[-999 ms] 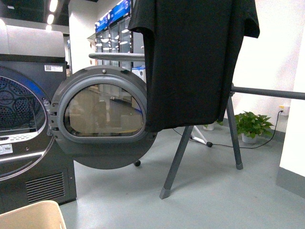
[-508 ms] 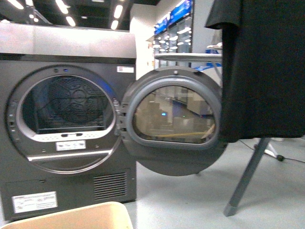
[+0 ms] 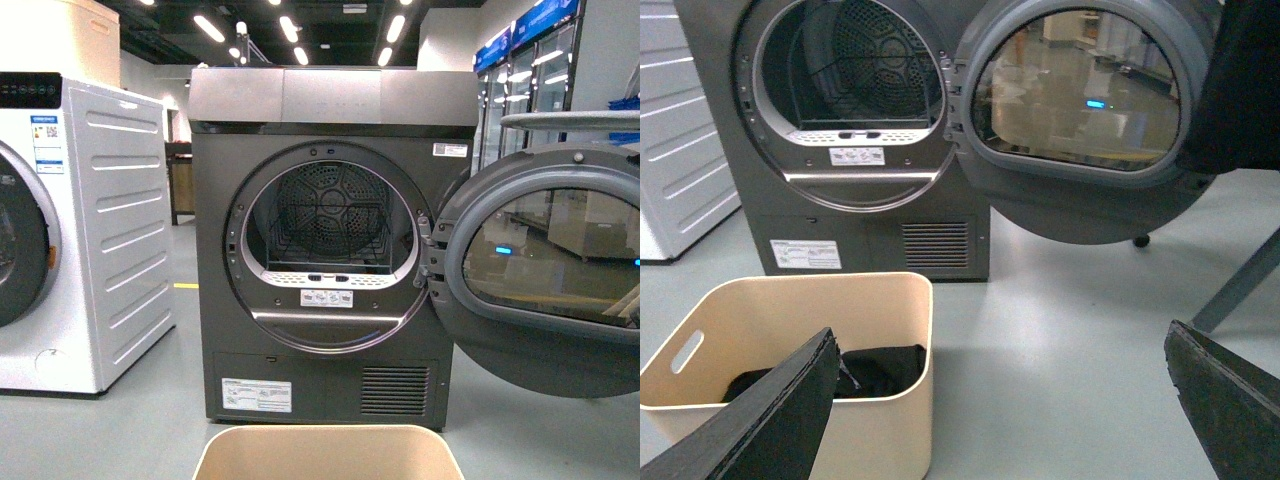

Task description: Move hamper under clothes hanger

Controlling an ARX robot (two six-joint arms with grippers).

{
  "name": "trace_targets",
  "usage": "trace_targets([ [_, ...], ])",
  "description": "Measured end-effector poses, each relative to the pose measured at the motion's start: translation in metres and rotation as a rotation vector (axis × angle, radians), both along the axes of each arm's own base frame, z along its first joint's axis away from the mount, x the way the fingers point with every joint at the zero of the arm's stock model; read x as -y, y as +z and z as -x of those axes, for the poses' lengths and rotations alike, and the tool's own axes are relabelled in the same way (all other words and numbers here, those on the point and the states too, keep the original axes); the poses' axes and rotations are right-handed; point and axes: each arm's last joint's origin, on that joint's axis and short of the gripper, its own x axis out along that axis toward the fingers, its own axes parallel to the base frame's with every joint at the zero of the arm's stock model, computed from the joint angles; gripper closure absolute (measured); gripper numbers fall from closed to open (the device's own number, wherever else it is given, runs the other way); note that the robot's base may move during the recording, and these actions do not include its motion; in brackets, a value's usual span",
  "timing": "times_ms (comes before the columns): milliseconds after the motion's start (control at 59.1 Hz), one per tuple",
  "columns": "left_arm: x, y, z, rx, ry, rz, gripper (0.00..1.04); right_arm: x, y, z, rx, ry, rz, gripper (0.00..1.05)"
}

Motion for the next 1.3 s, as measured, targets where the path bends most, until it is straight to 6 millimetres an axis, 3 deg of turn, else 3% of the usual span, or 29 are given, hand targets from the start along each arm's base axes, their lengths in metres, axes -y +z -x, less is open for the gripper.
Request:
trace_targets([
  [677, 0.000, 0.000, 0.000, -0.003, 0.000, 0.003, 0.07, 0.000, 0.000, 0.000, 0.000, -0.001, 0.000, 0.08],
  [779, -0.014, 0.001, -0.011, -0.284, 0.123, 0.164, 0.07, 0.002, 0.000, -0.003, -0.012, -0.044, -0.076, 0.08],
  [864, -0.034, 0.017, -0.038, -0.299, 0.186, 0.221, 0.07, 0.007, 0.011, -0.028, 0.011, -0.040, -0.221, 0.08],
  [965, -0.057, 0.035, -0.100, -0.297, 0.208, 0.183, 0.07, 0.007, 0.034, -0.098, 0.003, 0.077, -0.268, 0.08],
  [1050, -0.060, 0.034, -0.159, -0.398, 0.115, 0.155, 0.07, 0.008, 0.014, -0.156, -0.174, 0.108, -0.304, 0.08],
  [1118, -0.054, 0.022, -0.198, -0.514, 0.055, 0.152, 0.07, 0.006, 0.001, -0.191, -0.261, 0.099, -0.325, 0.08],
  [1304, -0.028, -0.018, -0.290, -0.677, 0.070, 0.093, 0.07, -0.014, -0.036, -0.270, -0.469, 0.102, -0.274, 0.08],
])
